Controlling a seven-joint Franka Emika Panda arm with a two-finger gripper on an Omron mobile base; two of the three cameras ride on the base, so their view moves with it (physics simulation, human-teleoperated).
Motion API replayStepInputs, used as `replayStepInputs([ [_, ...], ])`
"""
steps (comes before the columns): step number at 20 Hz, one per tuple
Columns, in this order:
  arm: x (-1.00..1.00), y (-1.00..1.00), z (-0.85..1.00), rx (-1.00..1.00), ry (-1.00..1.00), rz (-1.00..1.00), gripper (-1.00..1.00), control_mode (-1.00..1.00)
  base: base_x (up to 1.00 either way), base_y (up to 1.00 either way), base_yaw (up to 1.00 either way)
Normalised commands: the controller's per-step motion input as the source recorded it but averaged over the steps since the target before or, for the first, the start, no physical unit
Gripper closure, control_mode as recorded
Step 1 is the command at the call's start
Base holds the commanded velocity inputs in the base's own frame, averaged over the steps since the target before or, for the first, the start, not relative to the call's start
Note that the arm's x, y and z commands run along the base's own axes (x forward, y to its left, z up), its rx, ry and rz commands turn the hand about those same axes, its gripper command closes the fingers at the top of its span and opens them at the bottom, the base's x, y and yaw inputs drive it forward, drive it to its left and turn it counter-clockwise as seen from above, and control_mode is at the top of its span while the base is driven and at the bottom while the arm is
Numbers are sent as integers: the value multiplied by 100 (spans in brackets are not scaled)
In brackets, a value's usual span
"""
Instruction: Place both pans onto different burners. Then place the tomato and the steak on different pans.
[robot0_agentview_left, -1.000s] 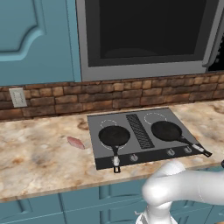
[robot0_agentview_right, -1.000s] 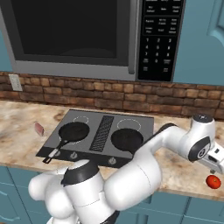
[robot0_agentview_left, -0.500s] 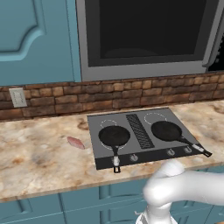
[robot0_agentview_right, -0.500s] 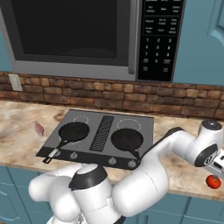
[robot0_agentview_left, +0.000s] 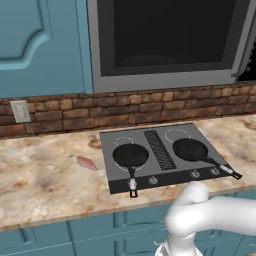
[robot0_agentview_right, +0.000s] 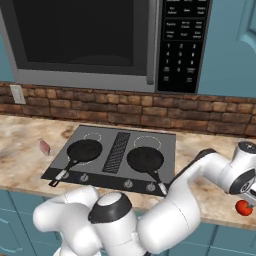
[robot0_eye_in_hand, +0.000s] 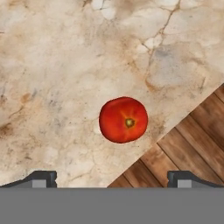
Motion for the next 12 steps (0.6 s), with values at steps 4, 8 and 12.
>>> replayStepInputs([
  [4,0,-3,-26,0,0,0,-100,-100,0,0,0],
  [8,0,-5,-22,0,0,0,-100,-100,0,0,0],
  [12,0,-12,-7,2,0,0,-100,-100,0,0,0],
])
